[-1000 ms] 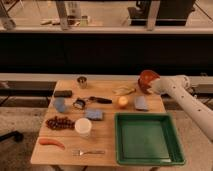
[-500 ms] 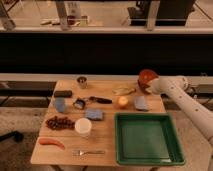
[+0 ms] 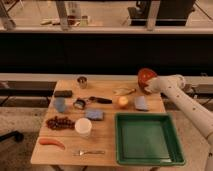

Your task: Stack bowls on top of each other

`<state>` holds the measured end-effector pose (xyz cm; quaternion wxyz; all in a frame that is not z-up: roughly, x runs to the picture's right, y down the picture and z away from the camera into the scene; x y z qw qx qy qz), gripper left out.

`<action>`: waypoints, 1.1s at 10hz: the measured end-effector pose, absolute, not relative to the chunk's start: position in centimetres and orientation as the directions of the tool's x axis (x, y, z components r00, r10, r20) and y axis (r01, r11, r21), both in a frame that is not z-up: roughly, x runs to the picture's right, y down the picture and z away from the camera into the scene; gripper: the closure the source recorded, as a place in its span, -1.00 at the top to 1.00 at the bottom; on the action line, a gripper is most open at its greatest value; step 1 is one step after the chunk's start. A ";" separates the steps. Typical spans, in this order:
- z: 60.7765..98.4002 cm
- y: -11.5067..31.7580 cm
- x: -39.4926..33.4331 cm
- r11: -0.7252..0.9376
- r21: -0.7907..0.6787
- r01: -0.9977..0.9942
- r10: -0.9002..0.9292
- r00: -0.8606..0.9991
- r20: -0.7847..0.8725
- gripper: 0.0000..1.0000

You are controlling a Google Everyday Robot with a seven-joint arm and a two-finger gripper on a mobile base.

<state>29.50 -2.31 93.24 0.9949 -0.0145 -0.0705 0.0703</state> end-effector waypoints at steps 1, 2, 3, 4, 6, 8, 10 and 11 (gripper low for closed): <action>93.1 -2.4 29.4 0.990 -0.036 -0.134 0.138 0.982 0.132 -0.95; 92.8 -2.5 29.3 0.991 -0.033 -0.129 0.132 0.983 0.125 -0.95; 92.6 -2.5 29.4 0.991 -0.031 -0.127 0.130 0.984 0.119 -0.95; 92.4 -2.5 29.6 0.991 -0.029 -0.127 0.130 0.985 0.112 -0.95; 92.1 -2.3 30.0 0.992 -0.023 -0.127 0.129 0.986 0.101 -0.95; 91.8 -2.3 30.0 0.992 -0.019 -0.127 0.128 0.987 0.096 -0.95; 91.7 -2.1 30.3 0.991 -0.018 -0.130 0.131 0.987 0.092 -0.95; 91.7 -2.1 30.3 0.991 -0.018 -0.129 0.130 0.987 0.091 -0.95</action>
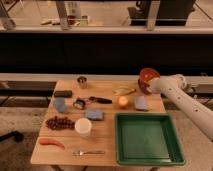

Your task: Stack bowls on top of each other

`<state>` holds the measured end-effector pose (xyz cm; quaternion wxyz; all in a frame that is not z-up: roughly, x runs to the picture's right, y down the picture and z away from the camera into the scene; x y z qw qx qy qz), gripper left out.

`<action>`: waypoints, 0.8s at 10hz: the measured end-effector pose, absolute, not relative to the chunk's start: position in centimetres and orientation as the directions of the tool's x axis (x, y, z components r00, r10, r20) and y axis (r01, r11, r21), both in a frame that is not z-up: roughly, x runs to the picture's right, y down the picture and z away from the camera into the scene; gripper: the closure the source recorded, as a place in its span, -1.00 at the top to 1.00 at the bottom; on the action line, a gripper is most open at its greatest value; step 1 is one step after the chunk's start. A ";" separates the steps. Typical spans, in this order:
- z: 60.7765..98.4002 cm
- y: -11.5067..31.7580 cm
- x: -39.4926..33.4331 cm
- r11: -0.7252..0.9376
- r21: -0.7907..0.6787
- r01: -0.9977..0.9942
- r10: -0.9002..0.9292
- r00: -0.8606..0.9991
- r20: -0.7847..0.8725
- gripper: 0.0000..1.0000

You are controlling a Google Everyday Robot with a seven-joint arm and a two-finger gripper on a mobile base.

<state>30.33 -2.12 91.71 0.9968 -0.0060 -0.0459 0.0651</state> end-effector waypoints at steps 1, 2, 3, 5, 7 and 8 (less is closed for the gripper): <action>91.8 -2.1 30.2 0.992 -0.019 -0.127 0.128 0.988 0.091 -0.95; 91.8 -2.2 29.9 0.992 -0.018 -0.123 0.125 0.988 0.092 -0.95; 91.8 -2.2 29.9 0.993 -0.020 -0.120 0.122 0.988 0.093 -0.93; 91.9 -2.0 29.8 0.994 -0.023 -0.109 0.110 0.989 0.101 -0.60; 92.0 -2.0 29.7 0.994 -0.023 -0.106 0.108 0.989 0.103 -0.20; 92.0 -2.0 29.6 0.994 -0.023 -0.104 0.106 0.989 0.102 -0.03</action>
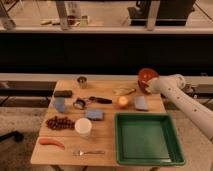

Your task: Stack bowls on top of each other

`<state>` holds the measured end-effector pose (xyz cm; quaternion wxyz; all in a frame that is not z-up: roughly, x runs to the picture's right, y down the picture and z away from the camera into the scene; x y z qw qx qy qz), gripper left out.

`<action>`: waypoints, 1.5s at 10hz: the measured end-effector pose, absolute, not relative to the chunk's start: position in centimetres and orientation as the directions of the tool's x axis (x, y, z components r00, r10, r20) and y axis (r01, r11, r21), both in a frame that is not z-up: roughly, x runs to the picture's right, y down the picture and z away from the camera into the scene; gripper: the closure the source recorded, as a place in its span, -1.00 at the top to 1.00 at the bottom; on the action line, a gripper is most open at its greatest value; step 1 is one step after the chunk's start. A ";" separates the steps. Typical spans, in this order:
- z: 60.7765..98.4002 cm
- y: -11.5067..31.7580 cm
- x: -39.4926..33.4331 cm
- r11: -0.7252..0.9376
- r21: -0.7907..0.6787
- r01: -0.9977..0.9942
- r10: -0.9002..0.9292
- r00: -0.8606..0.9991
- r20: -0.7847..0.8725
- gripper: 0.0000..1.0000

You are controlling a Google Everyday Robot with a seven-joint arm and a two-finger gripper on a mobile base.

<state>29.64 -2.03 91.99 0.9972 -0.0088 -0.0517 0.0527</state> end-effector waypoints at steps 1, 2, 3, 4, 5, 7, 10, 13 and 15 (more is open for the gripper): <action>92.1 -2.0 29.6 0.994 -0.025 -0.104 0.106 0.989 0.101 0.16; 92.1 -2.0 29.6 0.994 -0.025 -0.103 0.105 0.990 0.099 0.37; 92.2 -1.9 29.5 0.994 -0.025 -0.102 0.104 0.990 0.095 0.56; 92.3 -2.0 29.4 0.995 -0.024 -0.101 0.102 0.990 0.092 0.60; 92.3 -2.1 29.4 0.995 -0.020 -0.096 0.098 0.991 0.086 0.60; 92.4 -2.2 29.2 0.996 -0.011 -0.084 0.084 0.994 0.066 0.60; 92.4 -2.5 28.7 0.997 -0.002 -0.074 0.074 0.996 0.047 0.60; 92.0 -2.8 28.6 0.997 0.012 -0.077 0.077 0.996 0.043 0.60; 91.4 -3.5 27.4 0.997 0.029 -0.070 0.068 0.996 0.062 0.60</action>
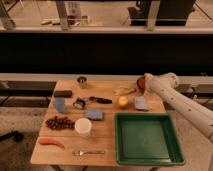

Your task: Stack bowls on top of each other

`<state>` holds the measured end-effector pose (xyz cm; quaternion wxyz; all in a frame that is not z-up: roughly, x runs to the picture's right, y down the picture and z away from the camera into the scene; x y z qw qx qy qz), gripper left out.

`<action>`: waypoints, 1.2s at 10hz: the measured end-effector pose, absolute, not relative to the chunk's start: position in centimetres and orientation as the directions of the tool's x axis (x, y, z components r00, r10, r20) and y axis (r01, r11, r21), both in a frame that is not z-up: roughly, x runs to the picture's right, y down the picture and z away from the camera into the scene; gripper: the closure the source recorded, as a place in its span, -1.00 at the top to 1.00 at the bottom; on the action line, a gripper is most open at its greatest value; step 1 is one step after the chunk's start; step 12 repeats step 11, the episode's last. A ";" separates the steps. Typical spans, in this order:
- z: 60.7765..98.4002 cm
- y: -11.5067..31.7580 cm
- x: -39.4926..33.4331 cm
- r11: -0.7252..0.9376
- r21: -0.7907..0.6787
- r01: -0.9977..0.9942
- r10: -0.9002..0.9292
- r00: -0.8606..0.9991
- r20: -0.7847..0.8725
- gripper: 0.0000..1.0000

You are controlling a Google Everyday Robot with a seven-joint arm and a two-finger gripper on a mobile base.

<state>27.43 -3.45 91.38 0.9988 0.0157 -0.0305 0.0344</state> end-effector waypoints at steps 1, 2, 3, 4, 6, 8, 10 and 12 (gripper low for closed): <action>90.7 -4.0 26.7 0.997 0.040 -0.063 0.060 0.996 0.073 0.60; 90.2 -4.5 26.2 0.997 0.050 -0.064 0.060 0.995 0.080 0.60; 89.6 -4.8 26.2 0.995 0.061 -0.076 0.071 0.993 0.092 0.60; 89.1 -4.6 27.0 0.991 0.064 -0.118 0.111 0.988 0.107 0.60; 88.7 -4.2 28.9 0.981 0.063 -0.183 0.175 0.978 0.118 0.60; 88.1 -3.1 32.1 0.958 0.072 -0.279 0.267 0.954 0.136 0.60; 87.7 -2.9 33.1 0.935 0.102 -0.339 0.319 0.932 0.170 0.60; 87.6 -2.9 32.6 0.931 0.110 -0.347 0.324 0.928 0.185 0.60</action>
